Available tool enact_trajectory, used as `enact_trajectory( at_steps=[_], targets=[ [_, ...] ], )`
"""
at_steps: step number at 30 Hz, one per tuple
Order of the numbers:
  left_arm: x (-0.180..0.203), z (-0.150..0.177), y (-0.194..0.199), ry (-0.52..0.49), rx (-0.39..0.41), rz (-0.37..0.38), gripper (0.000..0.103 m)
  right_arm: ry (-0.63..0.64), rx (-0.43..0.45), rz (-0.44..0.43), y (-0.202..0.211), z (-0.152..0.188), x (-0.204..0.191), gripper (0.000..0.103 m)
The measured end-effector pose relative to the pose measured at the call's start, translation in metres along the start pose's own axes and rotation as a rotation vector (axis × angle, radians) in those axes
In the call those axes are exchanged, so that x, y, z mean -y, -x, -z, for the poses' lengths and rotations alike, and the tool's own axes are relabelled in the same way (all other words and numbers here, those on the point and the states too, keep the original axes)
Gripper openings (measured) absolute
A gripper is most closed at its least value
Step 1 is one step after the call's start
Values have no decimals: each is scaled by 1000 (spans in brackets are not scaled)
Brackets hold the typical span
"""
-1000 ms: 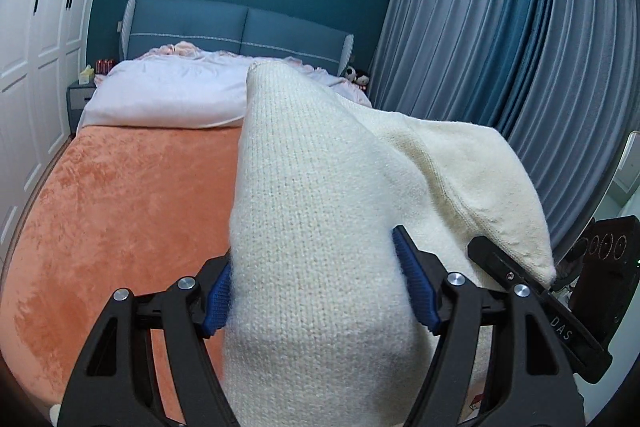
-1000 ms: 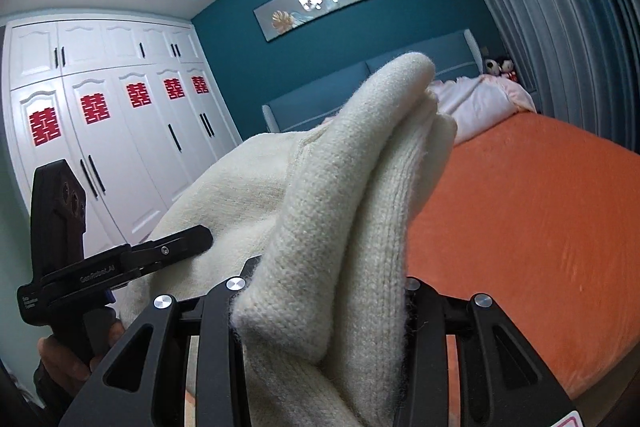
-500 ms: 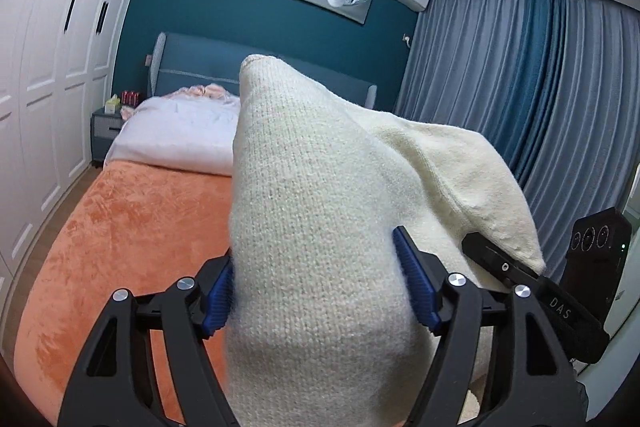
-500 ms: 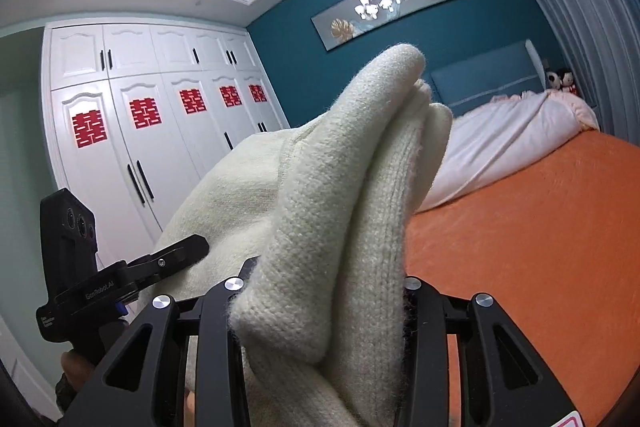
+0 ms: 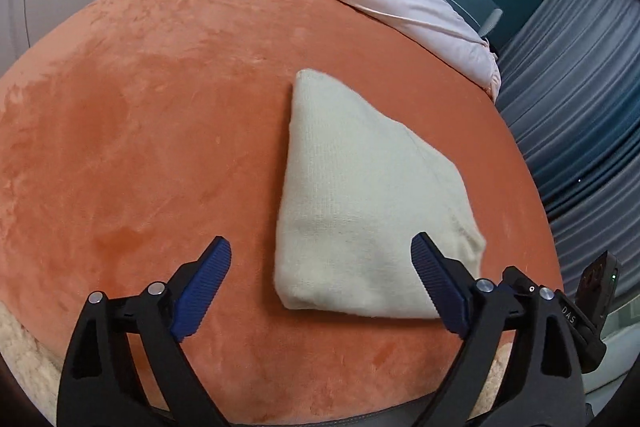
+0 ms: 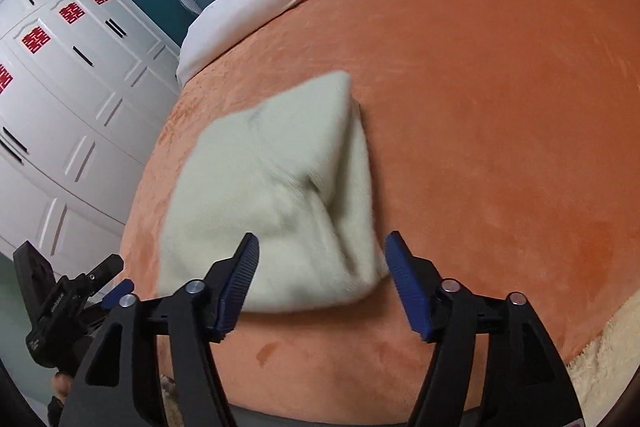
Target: Fold small clothes
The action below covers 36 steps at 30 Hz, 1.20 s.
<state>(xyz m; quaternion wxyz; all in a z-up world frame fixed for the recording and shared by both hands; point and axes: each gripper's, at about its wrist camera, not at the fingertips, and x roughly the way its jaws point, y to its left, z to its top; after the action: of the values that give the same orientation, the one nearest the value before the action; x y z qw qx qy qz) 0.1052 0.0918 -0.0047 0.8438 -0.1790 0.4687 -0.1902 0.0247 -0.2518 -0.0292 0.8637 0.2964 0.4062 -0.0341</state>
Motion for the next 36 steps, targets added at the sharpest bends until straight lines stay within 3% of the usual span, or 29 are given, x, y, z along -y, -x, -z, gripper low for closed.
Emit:
enact_trajectory(
  at_steps=[10, 14, 18, 20, 23, 31, 36],
  targets=[
    [5, -30, -83, 50, -133, 12, 95, -60, -114, 2, -94, -36, 9, 77],
    [2, -29, -112, 99, -210, 26, 92, -151, -198, -74, -127, -35, 19, 80],
    [19, -28, -112, 39, -207, -37, 89, -135, -193, -67, -131, -38, 10, 70],
    [20, -30, -111, 36, -212, -51, 87, -123, -199, -76, -131, -39, 7, 56],
    [21, -31, -107, 26, -218, -66, 82, -99, -183, -73, -127, -40, 2, 44],
    [32, -34, -89, -25, -229, -96, 71, -98, -148, -72, -110, -38, -11, 38],
    [36, -15, -65, -15, -268, -61, 66, -97, -155, -84, -79, -20, -11, 37]
  ],
)
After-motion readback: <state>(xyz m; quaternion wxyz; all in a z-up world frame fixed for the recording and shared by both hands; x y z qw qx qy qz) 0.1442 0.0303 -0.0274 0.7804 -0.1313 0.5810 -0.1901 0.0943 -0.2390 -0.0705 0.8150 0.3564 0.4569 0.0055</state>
